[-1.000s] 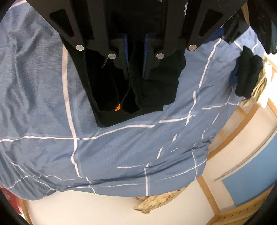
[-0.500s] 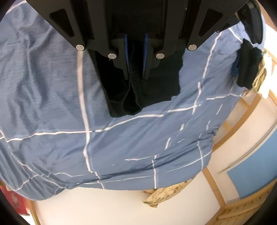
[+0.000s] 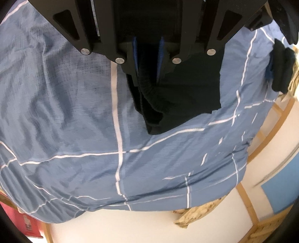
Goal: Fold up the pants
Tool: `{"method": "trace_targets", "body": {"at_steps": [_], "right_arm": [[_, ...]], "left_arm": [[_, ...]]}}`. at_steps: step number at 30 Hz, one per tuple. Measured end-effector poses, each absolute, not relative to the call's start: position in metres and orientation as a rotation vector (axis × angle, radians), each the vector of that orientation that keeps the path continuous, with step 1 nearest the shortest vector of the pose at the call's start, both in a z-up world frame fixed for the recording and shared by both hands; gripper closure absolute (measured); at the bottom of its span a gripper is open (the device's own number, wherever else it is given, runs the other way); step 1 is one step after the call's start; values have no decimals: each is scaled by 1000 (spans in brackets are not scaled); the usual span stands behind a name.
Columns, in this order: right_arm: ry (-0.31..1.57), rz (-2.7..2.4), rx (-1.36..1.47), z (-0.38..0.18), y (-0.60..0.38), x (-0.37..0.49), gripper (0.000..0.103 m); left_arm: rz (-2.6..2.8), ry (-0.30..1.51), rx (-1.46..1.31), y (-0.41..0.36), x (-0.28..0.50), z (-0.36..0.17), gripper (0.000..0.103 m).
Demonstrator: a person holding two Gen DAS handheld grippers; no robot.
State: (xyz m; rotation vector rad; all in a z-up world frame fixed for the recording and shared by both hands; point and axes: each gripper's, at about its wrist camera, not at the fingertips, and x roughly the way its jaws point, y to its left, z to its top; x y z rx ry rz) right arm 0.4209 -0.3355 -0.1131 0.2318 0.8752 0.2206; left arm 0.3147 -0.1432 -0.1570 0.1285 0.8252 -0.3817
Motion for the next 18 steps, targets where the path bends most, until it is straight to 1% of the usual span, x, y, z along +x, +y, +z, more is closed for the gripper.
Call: {"method": "trace_targets", "body": {"at_steps": [1, 2, 3, 6, 9, 14, 18], "right_arm": [[868, 208, 233, -110, -336, 418, 68], [854, 181, 234, -106, -338, 412, 57], [833, 145, 234, -101, -339, 404, 55], [771, 117, 274, -90, -346, 376, 55], [771, 111, 370, -93, -354, 352, 55], [789, 193, 587, -123, -364, 337, 55], [815, 215, 665, -142, -367, 346, 55]], "left_arm": [[-383, 825, 127, -143, 316, -157, 70], [-384, 824, 124, -142, 315, -157, 70], [-384, 823, 124, -142, 314, -156, 70], [-383, 820, 129, -142, 317, -156, 70], [-380, 815, 136, -143, 316, -156, 69], [-377, 812, 142, -144, 314, -155, 69], [-378, 810, 143, -145, 314, -154, 68]]}}
